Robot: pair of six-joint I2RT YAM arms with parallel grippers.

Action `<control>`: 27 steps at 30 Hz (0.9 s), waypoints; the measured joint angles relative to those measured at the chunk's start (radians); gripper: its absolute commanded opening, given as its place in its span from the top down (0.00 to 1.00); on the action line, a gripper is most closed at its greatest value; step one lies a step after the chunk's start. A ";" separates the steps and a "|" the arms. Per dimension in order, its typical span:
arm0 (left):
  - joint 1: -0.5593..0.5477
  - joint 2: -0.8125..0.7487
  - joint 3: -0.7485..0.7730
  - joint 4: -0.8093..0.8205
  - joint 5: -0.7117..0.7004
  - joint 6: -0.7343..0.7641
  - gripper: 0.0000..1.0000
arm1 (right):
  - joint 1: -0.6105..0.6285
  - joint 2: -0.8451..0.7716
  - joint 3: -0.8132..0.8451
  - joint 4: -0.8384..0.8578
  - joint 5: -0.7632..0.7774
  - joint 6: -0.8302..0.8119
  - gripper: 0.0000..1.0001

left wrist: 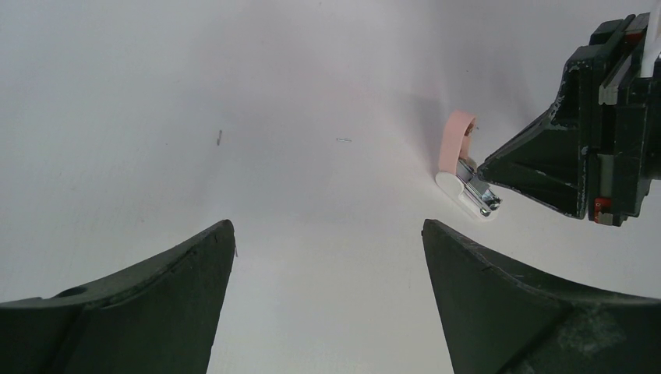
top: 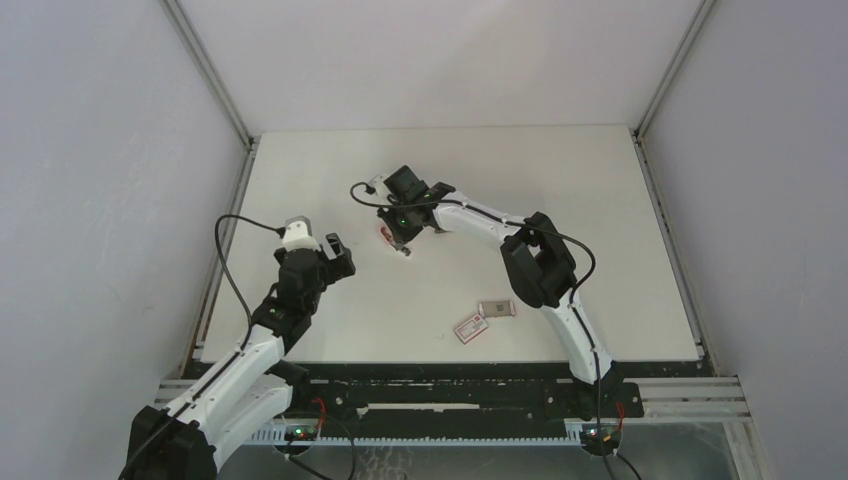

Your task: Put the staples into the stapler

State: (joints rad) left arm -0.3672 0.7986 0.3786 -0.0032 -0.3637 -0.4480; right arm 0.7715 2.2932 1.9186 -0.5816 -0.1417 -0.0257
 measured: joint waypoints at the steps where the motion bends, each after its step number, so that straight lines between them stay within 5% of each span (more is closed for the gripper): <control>1: 0.000 0.000 0.000 0.000 0.000 0.000 0.06 | 0.000 0.002 0.000 0.000 0.000 0.000 0.88; 27: 0.000 0.000 0.000 0.000 0.000 0.000 0.06 | -0.006 0.019 -0.003 0.002 -0.018 0.009 0.91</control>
State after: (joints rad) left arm -0.3672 0.7986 0.3786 -0.0032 -0.3637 -0.4480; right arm 0.7650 2.3123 1.9156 -0.5793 -0.1593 -0.0170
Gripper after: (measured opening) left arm 0.940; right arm 0.094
